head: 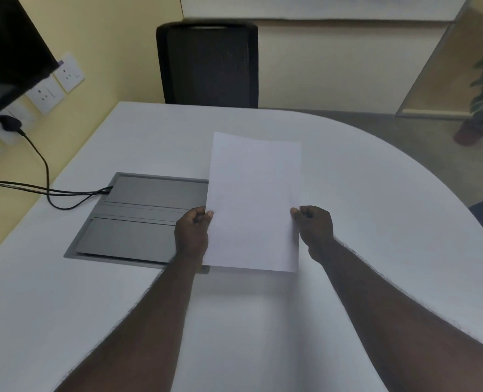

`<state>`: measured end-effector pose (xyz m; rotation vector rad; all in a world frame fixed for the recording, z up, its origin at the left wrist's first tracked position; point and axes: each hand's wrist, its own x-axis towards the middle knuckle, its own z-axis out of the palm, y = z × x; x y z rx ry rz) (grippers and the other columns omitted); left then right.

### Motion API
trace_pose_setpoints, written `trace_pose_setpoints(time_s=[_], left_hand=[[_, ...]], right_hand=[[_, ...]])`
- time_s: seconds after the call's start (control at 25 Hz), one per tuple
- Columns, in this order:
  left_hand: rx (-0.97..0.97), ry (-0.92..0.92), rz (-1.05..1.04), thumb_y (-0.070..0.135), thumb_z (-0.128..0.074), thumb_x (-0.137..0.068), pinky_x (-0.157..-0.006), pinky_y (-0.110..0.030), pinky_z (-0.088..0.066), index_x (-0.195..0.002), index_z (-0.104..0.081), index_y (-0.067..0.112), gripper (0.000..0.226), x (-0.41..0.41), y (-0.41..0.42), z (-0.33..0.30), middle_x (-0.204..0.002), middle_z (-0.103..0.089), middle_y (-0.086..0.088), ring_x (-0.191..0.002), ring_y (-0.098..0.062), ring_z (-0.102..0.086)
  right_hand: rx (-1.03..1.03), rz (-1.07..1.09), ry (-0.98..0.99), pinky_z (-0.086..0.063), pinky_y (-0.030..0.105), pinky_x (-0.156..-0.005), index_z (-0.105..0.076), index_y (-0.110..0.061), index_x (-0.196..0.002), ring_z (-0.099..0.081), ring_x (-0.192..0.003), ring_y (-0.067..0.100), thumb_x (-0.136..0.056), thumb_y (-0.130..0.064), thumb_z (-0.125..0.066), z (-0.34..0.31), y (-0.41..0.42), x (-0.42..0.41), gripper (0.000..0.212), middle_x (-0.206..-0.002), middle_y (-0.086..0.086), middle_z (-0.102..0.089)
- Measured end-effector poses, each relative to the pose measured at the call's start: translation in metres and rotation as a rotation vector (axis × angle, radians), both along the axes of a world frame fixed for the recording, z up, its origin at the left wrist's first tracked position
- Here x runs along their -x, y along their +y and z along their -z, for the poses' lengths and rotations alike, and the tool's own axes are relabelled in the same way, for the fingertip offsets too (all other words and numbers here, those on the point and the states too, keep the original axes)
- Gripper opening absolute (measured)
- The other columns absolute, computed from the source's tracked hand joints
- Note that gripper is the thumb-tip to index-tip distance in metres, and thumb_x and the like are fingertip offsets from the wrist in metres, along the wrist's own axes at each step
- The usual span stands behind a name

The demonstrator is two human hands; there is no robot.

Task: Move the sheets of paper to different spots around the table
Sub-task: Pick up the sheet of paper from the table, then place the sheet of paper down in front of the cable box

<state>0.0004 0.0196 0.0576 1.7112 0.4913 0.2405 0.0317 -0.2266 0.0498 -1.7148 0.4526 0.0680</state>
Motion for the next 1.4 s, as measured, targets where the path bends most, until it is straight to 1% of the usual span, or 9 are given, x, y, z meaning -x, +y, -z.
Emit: trace_pose_setpoints(time_s=[0.08,0.24,0.36,0.52,0.64,0.84,1.04,1.2,1.4], left_hand=[[0.022,-0.026,0.012,0.018,-0.066,-0.088,-0.088,-0.046,-0.056,-0.095,-0.071,0.019,0.008,0.009,0.003,-0.021,-0.086,-0.073,0.001,-0.082,-0.018,-0.067],[0.046,-0.074,0.051,0.021,-0.068,-0.086,-0.086,-0.05,-0.056,-0.085,-0.072,0.026,0.007,0.034,0.014,-0.065,-0.087,-0.075,0.0,-0.086,-0.025,-0.071],[0.051,-0.122,0.083,0.024,-0.069,-0.083,-0.088,-0.051,-0.056,-0.084,-0.073,0.025,0.005,0.057,0.021,-0.098,-0.089,-0.076,-0.003,-0.09,-0.027,-0.071],[0.042,-0.198,0.086,0.018,-0.068,-0.087,-0.094,-0.041,-0.053,-0.098,-0.071,0.015,0.011,0.09,0.024,-0.149,-0.091,-0.072,-0.003,-0.087,-0.016,-0.066],[0.03,-0.239,0.091,0.018,-0.068,-0.087,-0.089,-0.039,-0.053,-0.095,-0.07,0.016,0.009,0.115,0.024,-0.178,-0.093,-0.072,-0.005,-0.087,-0.017,-0.065],[0.008,-0.285,0.08,0.017,-0.067,-0.088,-0.078,-0.031,-0.053,-0.095,-0.07,0.015,0.008,0.166,0.017,-0.21,-0.088,-0.071,-0.005,-0.078,-0.013,-0.063],[0.015,-0.333,0.044,0.016,-0.066,-0.089,-0.082,-0.036,-0.054,-0.097,-0.07,0.015,0.009,0.224,0.01,-0.233,-0.089,-0.071,-0.006,-0.081,-0.018,-0.065],[-0.001,-0.343,0.021,0.016,-0.065,-0.09,-0.081,-0.032,-0.053,-0.098,-0.068,0.015,0.009,0.268,0.009,-0.249,-0.085,-0.068,0.002,-0.081,-0.016,-0.063],[-0.029,-0.371,0.004,0.017,-0.065,-0.09,-0.073,-0.022,-0.05,-0.098,-0.068,0.015,0.009,0.306,0.027,-0.268,-0.083,-0.068,0.006,-0.077,-0.009,-0.062]], right_hand=[[0.007,-0.014,-0.038,-0.023,0.032,-0.067,-0.047,-0.008,-0.068,-0.029,-0.072,0.019,-0.084,-0.025,-0.062,-0.023,0.002,0.01,0.027,-0.075,0.005,-0.035],[0.013,-0.036,-0.121,-0.018,0.031,-0.061,-0.042,0.0,-0.067,-0.027,-0.072,0.021,-0.085,-0.022,-0.063,-0.074,0.006,0.035,0.035,-0.075,0.006,-0.032],[0.027,-0.03,-0.164,-0.016,0.034,-0.063,-0.041,0.004,-0.067,-0.025,-0.073,0.022,-0.081,-0.023,-0.061,-0.11,0.01,0.062,0.037,-0.076,0.006,-0.031],[0.008,-0.038,-0.214,-0.025,0.03,-0.065,-0.051,0.008,-0.072,-0.033,-0.07,0.018,-0.08,-0.028,-0.062,-0.154,0.014,0.096,0.038,-0.077,0.002,-0.041],[-0.01,-0.026,-0.24,-0.026,0.029,-0.063,-0.055,0.009,-0.076,-0.034,-0.065,0.016,-0.082,-0.026,-0.062,-0.181,0.014,0.118,0.036,-0.075,0.003,-0.043],[-0.029,-0.032,-0.269,-0.033,0.031,-0.074,-0.051,0.016,-0.093,-0.043,-0.074,0.013,-0.079,-0.028,-0.062,-0.212,0.008,0.161,0.048,-0.08,0.0,-0.05],[-0.059,-0.043,-0.32,-0.037,0.028,-0.07,-0.057,0.013,-0.09,-0.046,-0.072,0.013,-0.082,-0.026,-0.063,-0.236,0.004,0.209,0.04,-0.077,0.002,-0.053],[-0.082,-0.037,-0.344,-0.044,0.025,-0.064,-0.07,-0.004,-0.082,-0.057,-0.071,0.016,-0.087,-0.022,-0.063,-0.256,0.008,0.247,0.02,-0.082,0.001,-0.068],[-0.116,-0.023,-0.342,-0.046,0.025,-0.065,-0.073,-0.009,-0.091,-0.063,-0.081,0.017,-0.086,-0.025,-0.063,-0.274,0.027,0.28,0.018,-0.096,0.002,-0.074]])
